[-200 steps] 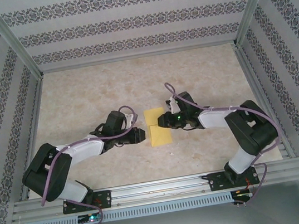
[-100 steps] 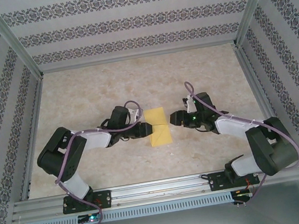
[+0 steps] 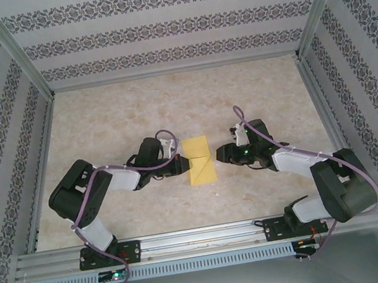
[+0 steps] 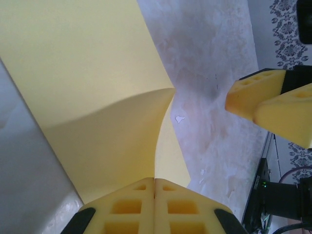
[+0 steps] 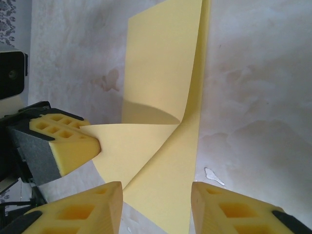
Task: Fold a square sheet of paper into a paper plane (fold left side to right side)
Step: Turn over the paper at the center of the table.
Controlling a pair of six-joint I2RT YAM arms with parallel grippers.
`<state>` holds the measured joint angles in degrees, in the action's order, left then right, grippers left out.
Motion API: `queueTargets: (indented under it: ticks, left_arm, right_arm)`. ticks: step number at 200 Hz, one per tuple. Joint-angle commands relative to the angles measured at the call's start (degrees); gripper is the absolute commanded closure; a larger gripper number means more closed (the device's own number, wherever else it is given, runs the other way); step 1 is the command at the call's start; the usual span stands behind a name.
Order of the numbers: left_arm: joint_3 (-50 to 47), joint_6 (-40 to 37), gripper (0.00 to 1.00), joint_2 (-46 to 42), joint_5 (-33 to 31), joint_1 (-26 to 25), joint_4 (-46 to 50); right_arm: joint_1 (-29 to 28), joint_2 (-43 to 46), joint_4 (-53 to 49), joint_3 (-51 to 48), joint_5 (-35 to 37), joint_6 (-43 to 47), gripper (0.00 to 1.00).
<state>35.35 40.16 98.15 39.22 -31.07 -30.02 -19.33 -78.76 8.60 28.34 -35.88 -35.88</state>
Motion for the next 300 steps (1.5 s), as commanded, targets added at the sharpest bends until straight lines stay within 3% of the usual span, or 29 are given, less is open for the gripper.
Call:
queueTargets:
  ticks: [1,42,79,111,132,173,247,284,300]
  left_arm:
    - [-2.21,1.1,1.0,-3.0,-2.09,-0.13,-5.34]
    - [-5.77,1.67,1.0,-6.61,-5.02,-0.13,-7.27]
    - [-6.27,1.65,1.0,-7.18,-5.56,-0.13,-7.16]
    - [-6.36,1.7,1.0,-6.36,-5.57,-0.19,-7.51]
    - [-6.42,2.12,1.0,-5.58,-5.56,-0.13,-8.11]
    - [-7.41,1.91,0.8,-8.33,-7.67,0.06,-7.34]
    - [-8.5,-0.89,0.45,-30.05,-12.92,3.87,6.1]
    - [-8.97,3.1,0.16,-43.1,-13.35,5.62,3.47]
    - [-7.66,5.46,0.12,-45.44,-10.96,5.76,1.13]
  right_arm:
    - [-1.59,-1.43,3.43,0.26,-1.74,-1.27,0.59]
    - [-5.53,-5.74,10.67,1.28,-0.64,-5.98,0.46]
    - [-7.94,-10.76,16.33,3.31,-0.23,-8.68,0.44]
    - [-9.44,-15.04,18.74,5.76,0.02,-9.43,0.51]
    - [-9.93,-17.01,20.02,6.62,0.18,-9.84,0.63]
    - [-9.76,-16.49,20.24,5.86,1.02,-9.1,1.0]
    - [-2.71,-5.96,23.68,5.85,-6.07,-6.02,1.0]
    - [1.37,2.98,30.62,6.33,-9.41,-8.98,1.0]
    - [2.01,5.86,33.78,6.72,-9.47,-10.81,1.0]
